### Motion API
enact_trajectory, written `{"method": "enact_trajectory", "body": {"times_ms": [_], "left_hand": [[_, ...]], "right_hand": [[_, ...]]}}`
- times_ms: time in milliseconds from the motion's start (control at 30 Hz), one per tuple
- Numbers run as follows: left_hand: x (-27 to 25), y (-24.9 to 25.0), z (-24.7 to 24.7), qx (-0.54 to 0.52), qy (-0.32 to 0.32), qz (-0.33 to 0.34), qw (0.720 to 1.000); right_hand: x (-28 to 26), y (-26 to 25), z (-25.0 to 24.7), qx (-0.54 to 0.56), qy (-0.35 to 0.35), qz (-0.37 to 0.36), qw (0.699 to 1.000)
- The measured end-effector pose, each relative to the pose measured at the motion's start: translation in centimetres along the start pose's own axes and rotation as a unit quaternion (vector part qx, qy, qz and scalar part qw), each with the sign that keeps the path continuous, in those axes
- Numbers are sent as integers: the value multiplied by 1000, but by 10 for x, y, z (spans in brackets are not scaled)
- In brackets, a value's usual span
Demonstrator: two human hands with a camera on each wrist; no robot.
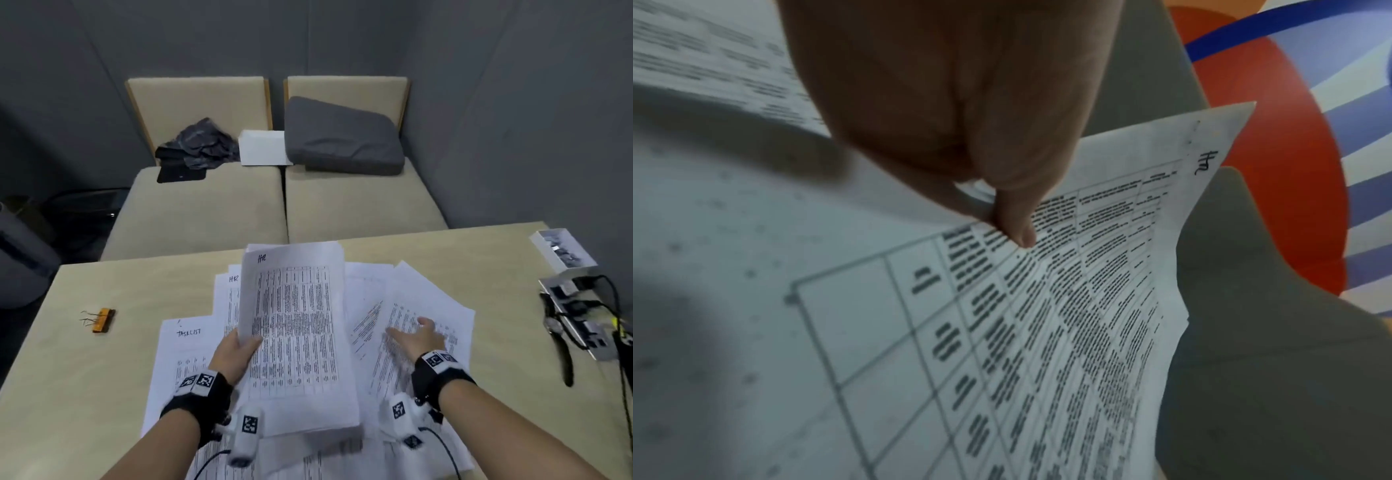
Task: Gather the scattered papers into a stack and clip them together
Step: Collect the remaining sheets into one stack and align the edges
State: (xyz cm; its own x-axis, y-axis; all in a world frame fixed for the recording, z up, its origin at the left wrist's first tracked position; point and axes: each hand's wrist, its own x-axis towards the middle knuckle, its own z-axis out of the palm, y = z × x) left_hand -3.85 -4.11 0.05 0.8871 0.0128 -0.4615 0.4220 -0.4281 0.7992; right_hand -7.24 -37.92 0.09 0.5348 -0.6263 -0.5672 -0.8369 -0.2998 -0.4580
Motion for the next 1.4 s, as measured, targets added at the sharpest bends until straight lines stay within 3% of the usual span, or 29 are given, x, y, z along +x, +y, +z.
{"method": "enact_trajectory", "body": {"times_ms": [233,333,567,800,867,1067,1267,1400], "left_hand": [[9,-33,12,83,12,-79,993],[16,-42,14,110,20,-112,987],[31,-46,10,153,-2,-142,978],[31,-48,10,150,-7,-144,978],[31,-48,10,146,-5,-147,978],[32,-49,9,153,-9,-148,977],[33,-51,8,149,-12,-146,978],[32,-49,9,151,-13,-140,978]], "right_hand": [[30,61,-27,-70,48,158,984],[39,65,-26,-71,57,163,982],[49,44,-16,-71,-19,143,987],[41,13,-9,-2,41,199,979],[41,8,-8,4,29,211,977],[45,12,-7,8,-28,145,989],[44,9,-33,87,32,40,995],[53,14,-50,97,2,3,995]]}}
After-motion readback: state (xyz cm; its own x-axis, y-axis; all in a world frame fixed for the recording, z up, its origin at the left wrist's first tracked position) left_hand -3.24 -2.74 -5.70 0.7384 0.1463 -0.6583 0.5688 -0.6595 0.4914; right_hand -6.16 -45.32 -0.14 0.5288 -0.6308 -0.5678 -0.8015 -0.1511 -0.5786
